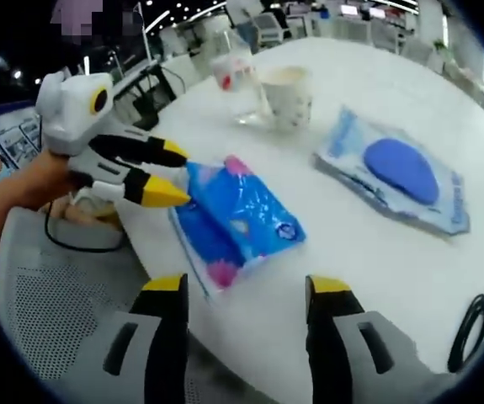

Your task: Arrange the tabletop items into an orderly group along one side of the table until the central work area is clear of visible clutter.

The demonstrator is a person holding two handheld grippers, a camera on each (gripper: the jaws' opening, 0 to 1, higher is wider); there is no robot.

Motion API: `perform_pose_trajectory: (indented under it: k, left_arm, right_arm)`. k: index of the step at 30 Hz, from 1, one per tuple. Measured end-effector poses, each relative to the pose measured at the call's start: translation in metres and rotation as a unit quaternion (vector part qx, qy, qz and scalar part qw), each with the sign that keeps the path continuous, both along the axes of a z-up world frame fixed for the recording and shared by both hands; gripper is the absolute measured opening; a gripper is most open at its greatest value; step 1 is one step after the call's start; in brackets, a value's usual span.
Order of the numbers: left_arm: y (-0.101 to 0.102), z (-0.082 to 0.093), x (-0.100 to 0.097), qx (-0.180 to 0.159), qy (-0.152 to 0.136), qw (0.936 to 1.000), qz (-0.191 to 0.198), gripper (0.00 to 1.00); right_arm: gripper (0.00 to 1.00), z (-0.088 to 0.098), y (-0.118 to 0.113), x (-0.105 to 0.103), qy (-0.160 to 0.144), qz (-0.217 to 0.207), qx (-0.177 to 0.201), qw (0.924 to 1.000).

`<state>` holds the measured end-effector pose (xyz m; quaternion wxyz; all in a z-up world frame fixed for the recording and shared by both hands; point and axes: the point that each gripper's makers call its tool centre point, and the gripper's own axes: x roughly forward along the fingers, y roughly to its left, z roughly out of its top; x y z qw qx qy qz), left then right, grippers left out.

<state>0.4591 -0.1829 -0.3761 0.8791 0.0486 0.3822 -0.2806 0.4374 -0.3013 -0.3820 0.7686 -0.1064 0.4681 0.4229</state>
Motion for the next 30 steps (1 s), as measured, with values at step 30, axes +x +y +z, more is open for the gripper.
perform_pose_trajectory:
  k: [30]
  left_arm:
    - [-0.004,-0.003,0.000,0.001,0.012,0.9999,-0.003,0.09]
  right_arm:
    - [0.14,-0.009,-0.009,0.014,-0.009,-0.010,-0.010,0.9999]
